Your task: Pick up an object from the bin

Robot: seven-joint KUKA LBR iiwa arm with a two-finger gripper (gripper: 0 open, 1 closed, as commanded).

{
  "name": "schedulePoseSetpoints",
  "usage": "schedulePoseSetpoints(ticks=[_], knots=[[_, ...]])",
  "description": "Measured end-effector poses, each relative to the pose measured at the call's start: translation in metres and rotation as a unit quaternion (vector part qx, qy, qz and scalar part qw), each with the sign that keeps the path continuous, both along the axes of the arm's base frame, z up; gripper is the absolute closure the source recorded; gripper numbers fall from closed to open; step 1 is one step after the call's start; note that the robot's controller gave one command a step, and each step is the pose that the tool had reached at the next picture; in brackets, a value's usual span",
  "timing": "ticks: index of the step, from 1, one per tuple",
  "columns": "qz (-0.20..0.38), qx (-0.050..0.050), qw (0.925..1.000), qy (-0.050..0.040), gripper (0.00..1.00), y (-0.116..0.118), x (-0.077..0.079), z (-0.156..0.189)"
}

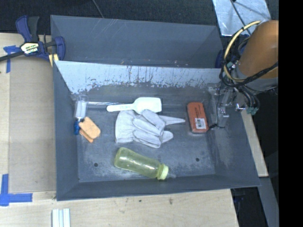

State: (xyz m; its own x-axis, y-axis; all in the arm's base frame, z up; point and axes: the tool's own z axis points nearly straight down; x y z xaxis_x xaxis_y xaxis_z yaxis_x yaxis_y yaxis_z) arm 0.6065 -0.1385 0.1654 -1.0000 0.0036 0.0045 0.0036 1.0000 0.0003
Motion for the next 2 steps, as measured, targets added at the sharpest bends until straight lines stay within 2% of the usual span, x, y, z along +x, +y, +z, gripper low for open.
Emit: schedulePoseSetpoints(ticks=[1, 2], knots=[[0.002, -0.001, 1.0, -0.0043, 0.0, 0.0, 0.002, 0.005], [-0.047, -0.001, 0.9989, -0.006, 0.0, 0.041, 0.006, -0.046]])
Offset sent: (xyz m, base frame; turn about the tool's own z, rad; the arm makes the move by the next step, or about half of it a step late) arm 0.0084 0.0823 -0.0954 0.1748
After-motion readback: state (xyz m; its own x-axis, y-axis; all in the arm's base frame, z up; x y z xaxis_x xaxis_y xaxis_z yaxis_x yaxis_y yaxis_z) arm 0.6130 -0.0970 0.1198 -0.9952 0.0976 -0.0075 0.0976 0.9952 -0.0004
